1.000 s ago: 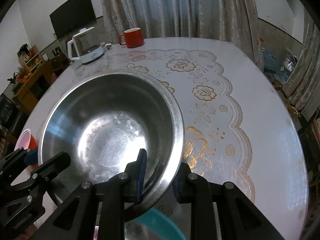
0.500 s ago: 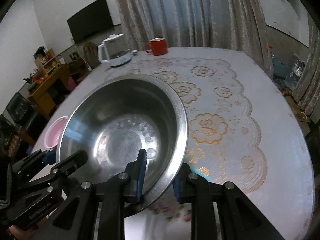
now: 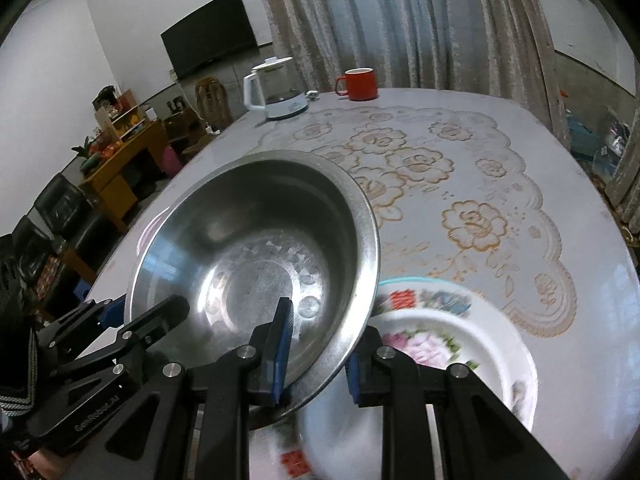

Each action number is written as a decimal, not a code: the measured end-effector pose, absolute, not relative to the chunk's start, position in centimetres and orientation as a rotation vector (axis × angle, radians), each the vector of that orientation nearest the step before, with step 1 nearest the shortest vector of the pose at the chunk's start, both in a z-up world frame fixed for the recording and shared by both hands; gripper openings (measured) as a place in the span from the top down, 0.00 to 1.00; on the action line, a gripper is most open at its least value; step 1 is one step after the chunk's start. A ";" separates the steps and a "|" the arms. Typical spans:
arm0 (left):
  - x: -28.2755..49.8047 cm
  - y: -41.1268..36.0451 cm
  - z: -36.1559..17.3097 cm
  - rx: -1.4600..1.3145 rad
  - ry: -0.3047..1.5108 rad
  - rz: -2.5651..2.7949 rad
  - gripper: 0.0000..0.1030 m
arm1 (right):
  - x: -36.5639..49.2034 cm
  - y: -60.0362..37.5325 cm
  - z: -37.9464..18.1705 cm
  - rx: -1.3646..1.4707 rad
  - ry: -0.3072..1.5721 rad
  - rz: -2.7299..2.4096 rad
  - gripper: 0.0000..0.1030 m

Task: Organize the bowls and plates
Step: 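Lift the steel bowl with both grippers and carry it across the table, then lower the steel bowl onto the table and open both grippers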

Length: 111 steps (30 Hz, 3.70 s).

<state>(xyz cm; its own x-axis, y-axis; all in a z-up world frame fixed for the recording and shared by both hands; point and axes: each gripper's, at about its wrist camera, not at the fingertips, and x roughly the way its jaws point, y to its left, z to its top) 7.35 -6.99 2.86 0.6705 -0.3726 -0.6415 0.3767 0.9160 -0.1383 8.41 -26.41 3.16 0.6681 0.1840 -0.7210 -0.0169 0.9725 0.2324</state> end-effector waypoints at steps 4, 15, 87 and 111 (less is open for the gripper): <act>6.0 -5.5 2.6 0.008 0.717 -0.401 0.61 | 7.5 -24.9 2.9 0.222 0.840 0.136 0.78; 4.0 -2.8 1.6 -0.007 0.735 -0.373 0.61 | 6.1 -22.2 1.3 0.244 0.878 0.185 0.76; 5.5 0.0 -3.1 -0.011 0.858 -0.260 0.63 | 5.8 -20.2 -1.8 0.310 0.988 0.245 0.71; 5.5 0.0 0.3 0.018 0.803 -0.226 0.25 | 6.8 -23.1 0.8 0.312 0.902 0.222 0.71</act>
<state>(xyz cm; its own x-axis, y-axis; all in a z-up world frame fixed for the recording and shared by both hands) 5.50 -0.04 0.34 0.6717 -0.1943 -0.7149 0.2079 0.9757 -0.0698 6.84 -23.09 0.80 0.6015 0.3183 -0.7327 -0.0586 0.9323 0.3569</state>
